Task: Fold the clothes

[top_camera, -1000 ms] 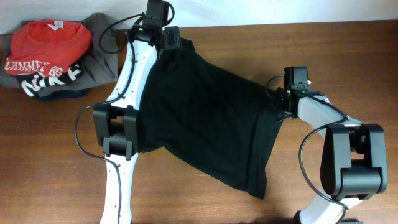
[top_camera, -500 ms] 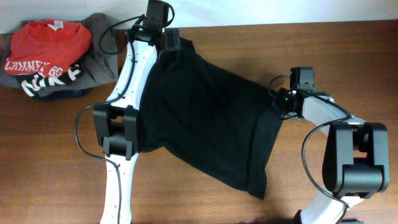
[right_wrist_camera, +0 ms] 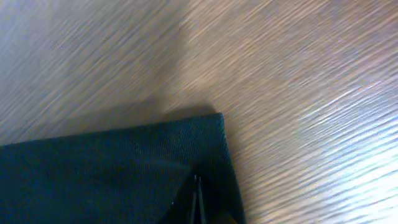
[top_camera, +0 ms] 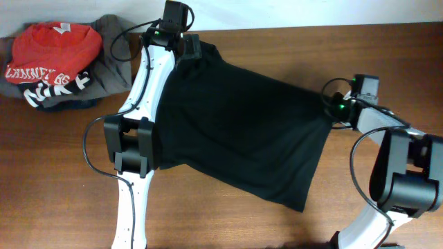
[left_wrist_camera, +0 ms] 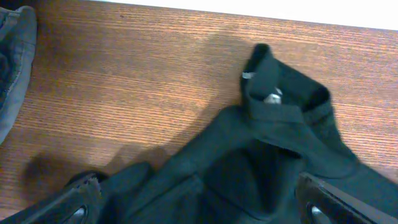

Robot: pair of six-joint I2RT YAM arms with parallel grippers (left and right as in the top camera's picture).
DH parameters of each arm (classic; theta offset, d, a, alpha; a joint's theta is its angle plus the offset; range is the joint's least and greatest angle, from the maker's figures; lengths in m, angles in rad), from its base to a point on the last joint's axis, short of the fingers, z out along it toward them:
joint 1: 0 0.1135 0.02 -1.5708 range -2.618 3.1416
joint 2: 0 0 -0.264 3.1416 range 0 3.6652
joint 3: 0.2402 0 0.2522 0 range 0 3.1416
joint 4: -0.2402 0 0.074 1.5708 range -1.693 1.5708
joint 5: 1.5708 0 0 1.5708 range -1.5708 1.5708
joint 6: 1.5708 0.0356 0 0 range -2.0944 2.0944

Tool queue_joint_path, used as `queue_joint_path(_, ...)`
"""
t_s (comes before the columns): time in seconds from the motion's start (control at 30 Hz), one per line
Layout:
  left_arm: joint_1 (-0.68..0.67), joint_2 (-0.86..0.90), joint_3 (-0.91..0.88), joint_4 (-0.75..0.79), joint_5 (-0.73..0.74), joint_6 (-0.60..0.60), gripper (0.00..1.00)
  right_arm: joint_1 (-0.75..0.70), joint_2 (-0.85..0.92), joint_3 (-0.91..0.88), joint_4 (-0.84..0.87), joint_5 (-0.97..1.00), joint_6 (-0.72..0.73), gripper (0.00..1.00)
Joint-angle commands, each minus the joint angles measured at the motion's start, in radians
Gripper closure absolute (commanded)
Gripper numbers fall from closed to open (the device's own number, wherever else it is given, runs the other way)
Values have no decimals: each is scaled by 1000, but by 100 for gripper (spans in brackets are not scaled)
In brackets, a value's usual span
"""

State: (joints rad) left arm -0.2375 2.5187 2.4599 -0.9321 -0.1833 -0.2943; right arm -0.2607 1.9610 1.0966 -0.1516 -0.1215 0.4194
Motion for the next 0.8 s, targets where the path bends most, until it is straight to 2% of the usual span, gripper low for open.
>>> queue_joint_path(0.0,-5,-28,13,-10,7,12,1,-60,43,2,-8,105,-50,96)
queue_joint_path(0.2,-5,-28,13,-13,7,12,1,-106,43,61,-11,169,-109,96)
queue_joint_path(0.33,-5,-28,13,-23,7,13,1,-116,43,195,-142,190,-116,95)
queue_joint_path(0.43,-5,-28,13,-32,6,13,1,-116,43,357,-315,189,-116,85)
queue_joint_path(0.47,-5,-28,13,-37,7,13,1,-116,43,442,-406,185,-116,75)
queue_joint_path(0.53,-5,-28,13,-47,6,23,1,-111,43,594,-577,171,-116,68)
queue_joint_path(0.63,-2,-28,13,-75,-2,68,1,-92,43,795,-822,46,-117,62)
queue_joint_path(0.7,12,-28,13,-126,-39,77,1,-61,42,914,-1038,-126,-207,50)
queue_joint_path(0.77,27,-28,13,-154,-42,79,1,-31,43,925,-1122,-171,-243,42)
